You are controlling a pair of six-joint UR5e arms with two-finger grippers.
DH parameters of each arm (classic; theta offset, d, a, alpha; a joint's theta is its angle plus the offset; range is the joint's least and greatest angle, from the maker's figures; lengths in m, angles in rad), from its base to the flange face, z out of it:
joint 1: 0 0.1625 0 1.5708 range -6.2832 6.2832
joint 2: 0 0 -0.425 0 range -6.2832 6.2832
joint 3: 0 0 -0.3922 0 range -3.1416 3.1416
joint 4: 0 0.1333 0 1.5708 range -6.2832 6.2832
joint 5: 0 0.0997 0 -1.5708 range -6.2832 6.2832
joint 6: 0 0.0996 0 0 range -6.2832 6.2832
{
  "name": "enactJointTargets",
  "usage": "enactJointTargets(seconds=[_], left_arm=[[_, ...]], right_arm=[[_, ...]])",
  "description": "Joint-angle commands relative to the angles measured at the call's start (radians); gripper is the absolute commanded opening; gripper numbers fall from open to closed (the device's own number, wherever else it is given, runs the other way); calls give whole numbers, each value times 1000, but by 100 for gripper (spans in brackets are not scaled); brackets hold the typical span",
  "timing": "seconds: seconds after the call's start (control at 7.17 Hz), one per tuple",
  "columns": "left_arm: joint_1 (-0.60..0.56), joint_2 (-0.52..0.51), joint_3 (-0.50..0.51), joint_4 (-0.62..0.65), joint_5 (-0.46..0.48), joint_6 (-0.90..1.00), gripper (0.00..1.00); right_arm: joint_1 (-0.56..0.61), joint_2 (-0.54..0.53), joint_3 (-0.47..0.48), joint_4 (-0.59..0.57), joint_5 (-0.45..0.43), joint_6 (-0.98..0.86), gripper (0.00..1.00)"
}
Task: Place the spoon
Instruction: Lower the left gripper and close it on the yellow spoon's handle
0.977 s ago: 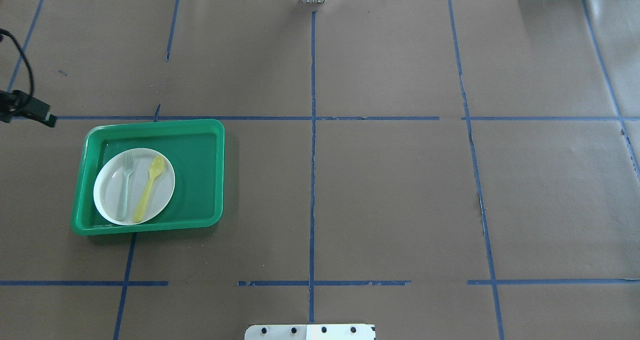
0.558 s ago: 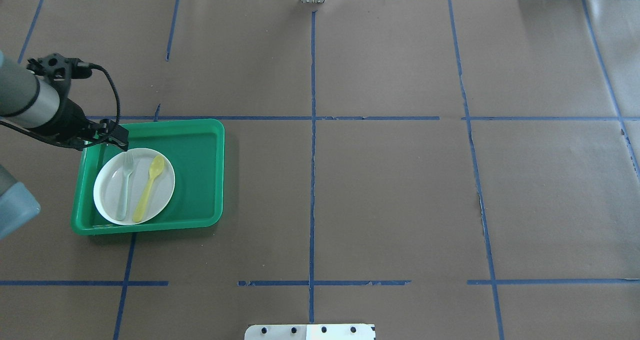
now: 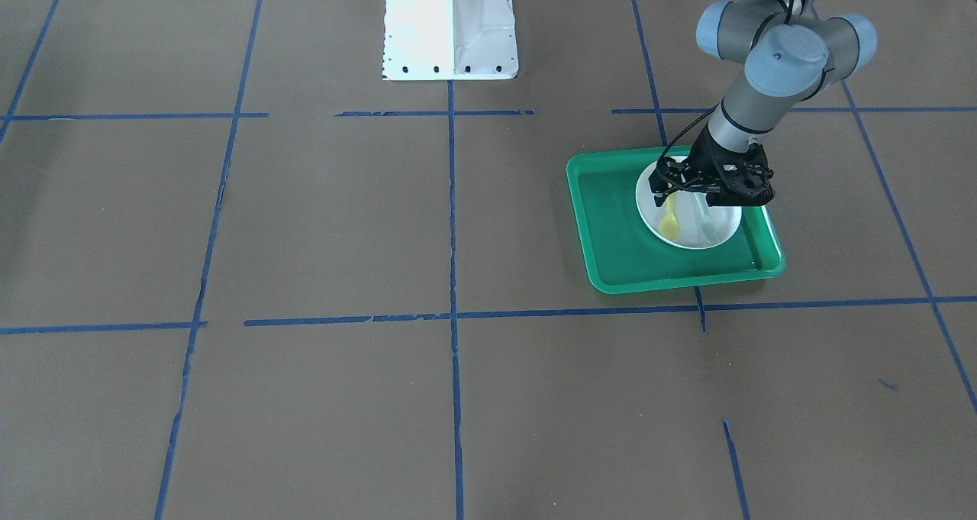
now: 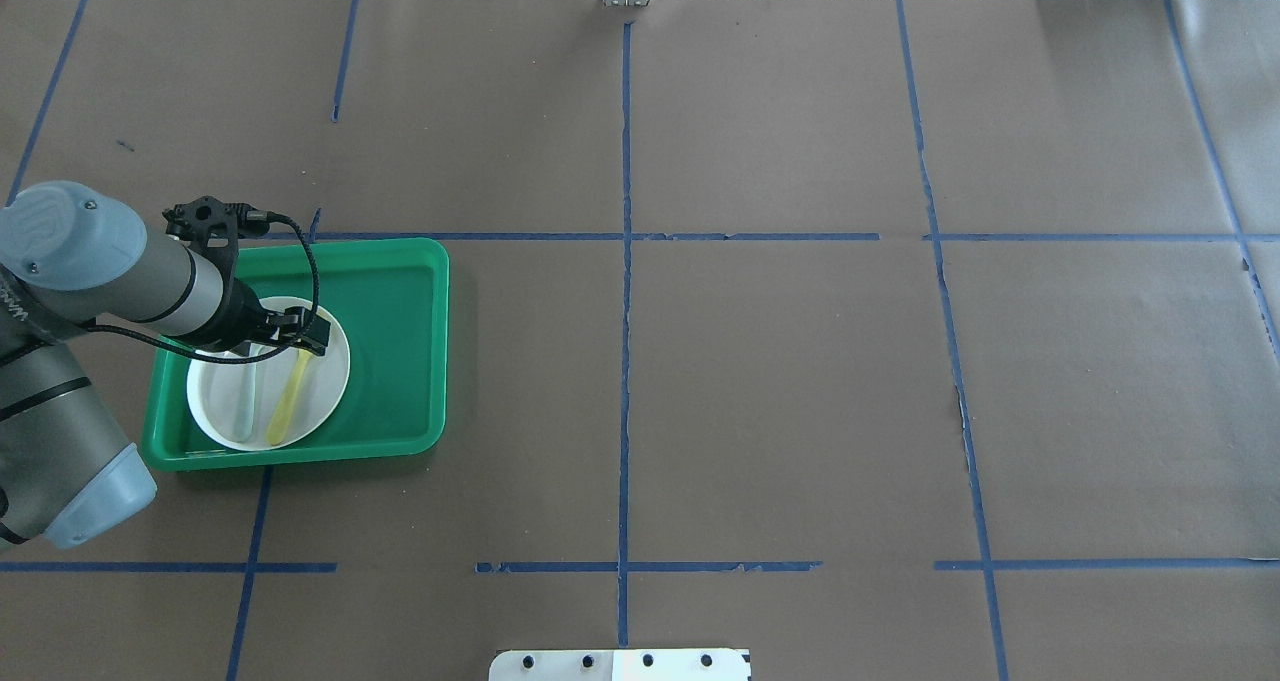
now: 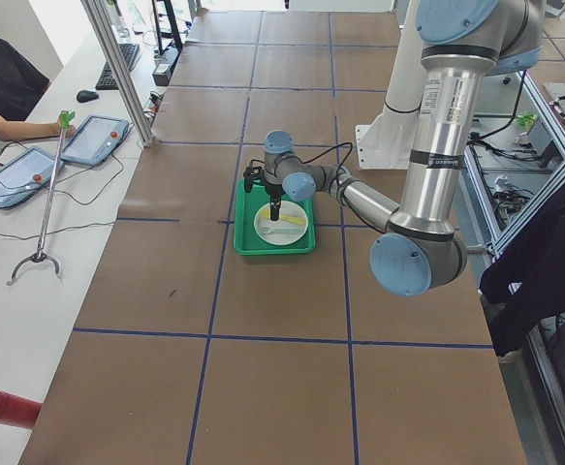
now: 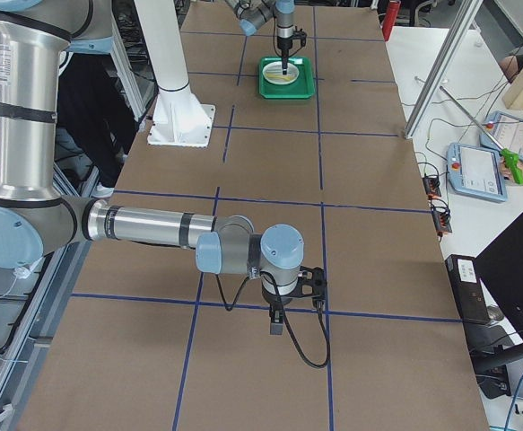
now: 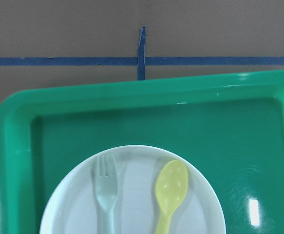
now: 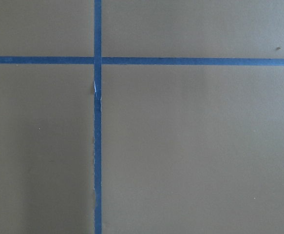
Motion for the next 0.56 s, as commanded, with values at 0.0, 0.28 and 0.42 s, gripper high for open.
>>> enactJointTargets(seconds=[0.0,0.28,0.42], left_arm=[[20,1,14,-6,4,-1,78],[29,1,18,-8,4,-1,72],[31,-1,26,-9,4,0,72]], right_arm=[[0,0,0,0,0,0,100],[0,0,0,0,0,0,100],[0,0,0,0,0,0,100]])
